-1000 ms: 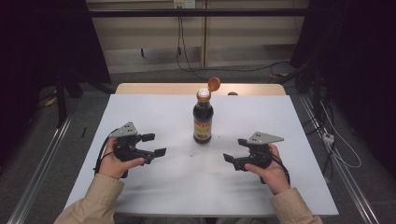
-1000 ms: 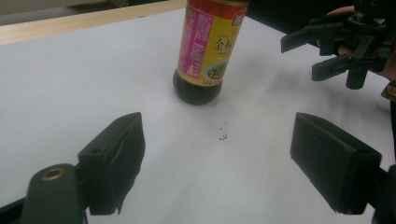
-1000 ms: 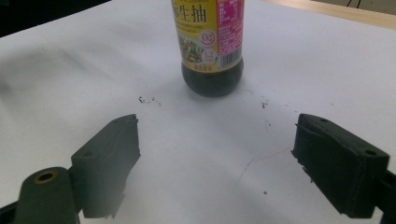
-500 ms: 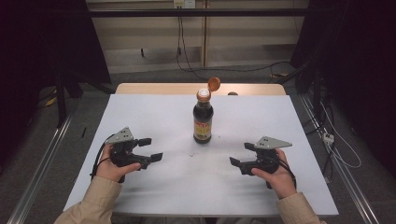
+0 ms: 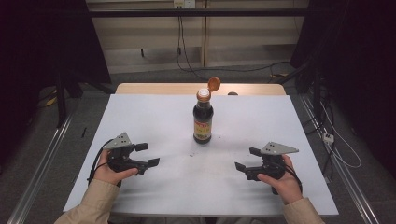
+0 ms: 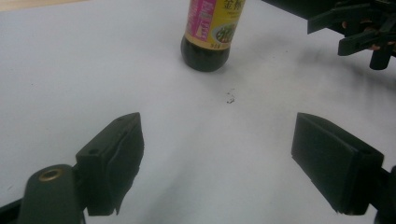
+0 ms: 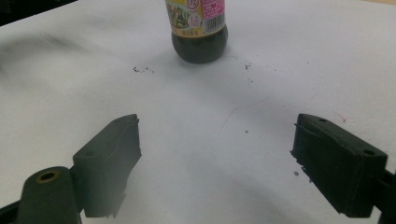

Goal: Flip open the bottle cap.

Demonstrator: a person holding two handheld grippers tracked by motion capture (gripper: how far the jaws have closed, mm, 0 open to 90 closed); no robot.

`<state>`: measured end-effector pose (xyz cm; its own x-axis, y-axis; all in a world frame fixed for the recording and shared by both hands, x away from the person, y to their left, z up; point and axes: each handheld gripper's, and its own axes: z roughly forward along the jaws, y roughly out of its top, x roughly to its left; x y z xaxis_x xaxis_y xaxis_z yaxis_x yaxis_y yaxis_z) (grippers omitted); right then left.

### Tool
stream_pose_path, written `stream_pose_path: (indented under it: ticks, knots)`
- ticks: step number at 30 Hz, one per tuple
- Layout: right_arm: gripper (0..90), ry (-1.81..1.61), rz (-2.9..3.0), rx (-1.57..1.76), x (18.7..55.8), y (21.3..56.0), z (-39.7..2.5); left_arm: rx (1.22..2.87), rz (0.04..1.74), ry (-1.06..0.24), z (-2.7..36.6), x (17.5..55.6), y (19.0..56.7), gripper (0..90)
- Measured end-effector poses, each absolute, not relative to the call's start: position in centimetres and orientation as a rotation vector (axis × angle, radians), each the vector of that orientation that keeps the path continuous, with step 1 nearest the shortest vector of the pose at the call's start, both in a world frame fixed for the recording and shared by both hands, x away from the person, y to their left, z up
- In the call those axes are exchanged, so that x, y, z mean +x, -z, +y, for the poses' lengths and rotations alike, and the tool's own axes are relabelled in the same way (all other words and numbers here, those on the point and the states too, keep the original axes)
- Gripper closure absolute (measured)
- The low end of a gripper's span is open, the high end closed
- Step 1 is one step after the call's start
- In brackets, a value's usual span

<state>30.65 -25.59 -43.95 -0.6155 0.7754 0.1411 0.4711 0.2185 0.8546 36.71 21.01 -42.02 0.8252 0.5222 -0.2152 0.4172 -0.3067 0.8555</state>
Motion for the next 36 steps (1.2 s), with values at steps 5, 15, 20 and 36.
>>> stream_pose_path:
  ticks: [5, 15, 20, 36]
  knots:
    - [15.3, -1.355, 2.174, 1.164, 30.2, 43.9, -26.1, 1.947, 0.708, -0.127, 21.4, 36.6, 42.2, 16.8]
    - [15.5, -1.324, 2.189, 1.162, 29.7, 43.8, -26.7, 1.951, 0.710, -0.127, 21.8, 36.3, 42.4, 16.8]
    - [15.5, -1.324, 2.185, 1.172, 29.5, 43.9, -27.2, 1.955, 0.713, -0.126, 22.1, 36.2, 42.7, 16.9]
    - [15.7, -1.302, 2.194, 1.162, 29.0, 44.1, -27.6, 1.967, 0.725, -0.134, 22.7, 35.8, 43.0, 16.7]
